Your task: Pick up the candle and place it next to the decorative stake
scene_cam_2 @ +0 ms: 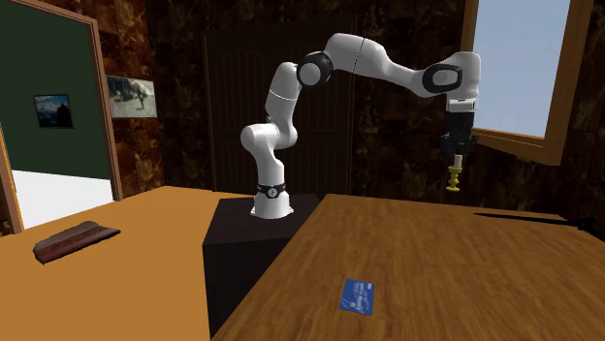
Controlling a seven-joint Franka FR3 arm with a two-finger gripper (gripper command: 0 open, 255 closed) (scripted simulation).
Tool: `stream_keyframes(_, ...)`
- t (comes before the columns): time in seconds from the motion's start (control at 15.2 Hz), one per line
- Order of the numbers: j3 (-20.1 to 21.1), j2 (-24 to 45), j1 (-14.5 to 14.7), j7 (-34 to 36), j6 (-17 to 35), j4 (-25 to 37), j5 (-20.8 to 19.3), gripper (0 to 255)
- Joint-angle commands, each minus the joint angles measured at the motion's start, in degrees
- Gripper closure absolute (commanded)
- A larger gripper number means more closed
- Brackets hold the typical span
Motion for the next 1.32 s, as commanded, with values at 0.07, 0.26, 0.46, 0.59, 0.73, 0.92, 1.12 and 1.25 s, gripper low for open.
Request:
stream_keyframes(0.07, -0.2, 0.5, 0.0, 0.4, 1.9, -1.5, -0.4, 255)
stream_keyframes(0.26, -0.6, 1.2, 0.0, 0.8, 3.8, -2.9, -1.0, 255)
stream_keyframes(0.46, -0.9, 2.0, 0.1, 1.2, 5.8, -4.2, -1.6, 255)
stream_keyframes(0.59, -0.9, 2.0, 0.1, 1.2, 5.8, -4.2, -1.6, 255)
stream_keyframes(0.73, -0.9, 2.0, 0.1, 1.2, 5.8, -4.2, -1.6, 255)
stream_keyframes(0.92, -0.9, 2.0, 0.1, 1.2, 5.8, -4.2, -1.6, 255)
stream_keyframes(1.12, -0.9, 2.0, 0.1, 1.2, 5.8, -4.2, -1.6, 0)
stream_keyframes(1.25, -0.9, 2.0, 0.1, 1.2, 5.8, -4.2, -1.6, 0)
